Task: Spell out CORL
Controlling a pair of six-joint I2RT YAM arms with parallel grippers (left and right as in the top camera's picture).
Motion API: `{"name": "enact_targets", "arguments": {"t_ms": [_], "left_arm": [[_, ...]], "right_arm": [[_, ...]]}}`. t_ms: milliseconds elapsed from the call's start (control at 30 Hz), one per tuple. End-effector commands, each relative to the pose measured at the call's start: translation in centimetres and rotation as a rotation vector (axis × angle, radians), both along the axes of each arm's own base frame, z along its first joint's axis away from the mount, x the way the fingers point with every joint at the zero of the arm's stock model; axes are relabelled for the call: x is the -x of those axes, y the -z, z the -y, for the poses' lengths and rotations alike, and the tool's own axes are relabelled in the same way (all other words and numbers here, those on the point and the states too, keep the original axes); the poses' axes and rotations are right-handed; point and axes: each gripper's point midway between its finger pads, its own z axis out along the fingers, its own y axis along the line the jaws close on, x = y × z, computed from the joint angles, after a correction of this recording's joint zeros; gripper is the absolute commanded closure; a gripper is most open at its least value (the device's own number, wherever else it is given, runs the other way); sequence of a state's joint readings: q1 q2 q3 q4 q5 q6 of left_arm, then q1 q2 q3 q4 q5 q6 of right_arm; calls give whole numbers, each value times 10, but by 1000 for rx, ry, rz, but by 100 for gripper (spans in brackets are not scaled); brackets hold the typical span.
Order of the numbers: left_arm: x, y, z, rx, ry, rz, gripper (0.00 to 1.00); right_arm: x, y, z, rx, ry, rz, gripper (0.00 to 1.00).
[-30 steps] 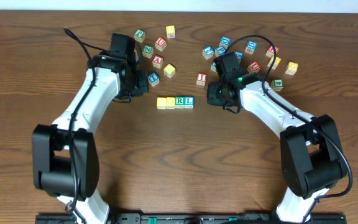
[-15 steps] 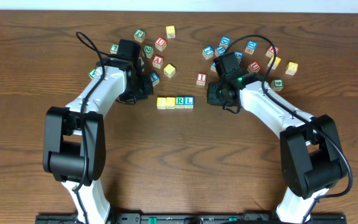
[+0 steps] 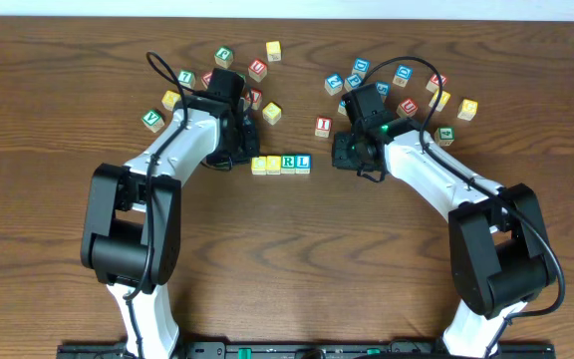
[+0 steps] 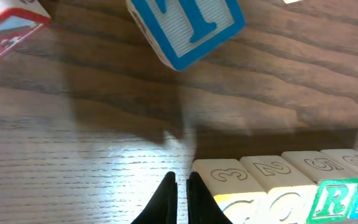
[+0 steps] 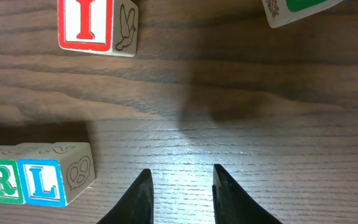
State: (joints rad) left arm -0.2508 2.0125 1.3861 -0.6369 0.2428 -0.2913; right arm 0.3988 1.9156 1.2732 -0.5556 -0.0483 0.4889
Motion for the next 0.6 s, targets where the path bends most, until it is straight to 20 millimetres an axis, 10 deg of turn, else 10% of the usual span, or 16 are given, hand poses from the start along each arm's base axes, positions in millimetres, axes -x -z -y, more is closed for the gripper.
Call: {"name": "enact_targets", "arguments": {"t_ms": [0, 567], "left_arm": [[4, 6, 4, 8, 4, -22, 92], [9, 6, 23, 11, 51, -11, 92]], "right_arm": [[2, 2, -1, 15, -6, 2, 74], [6, 11, -30, -8, -40, 14, 72]]}}
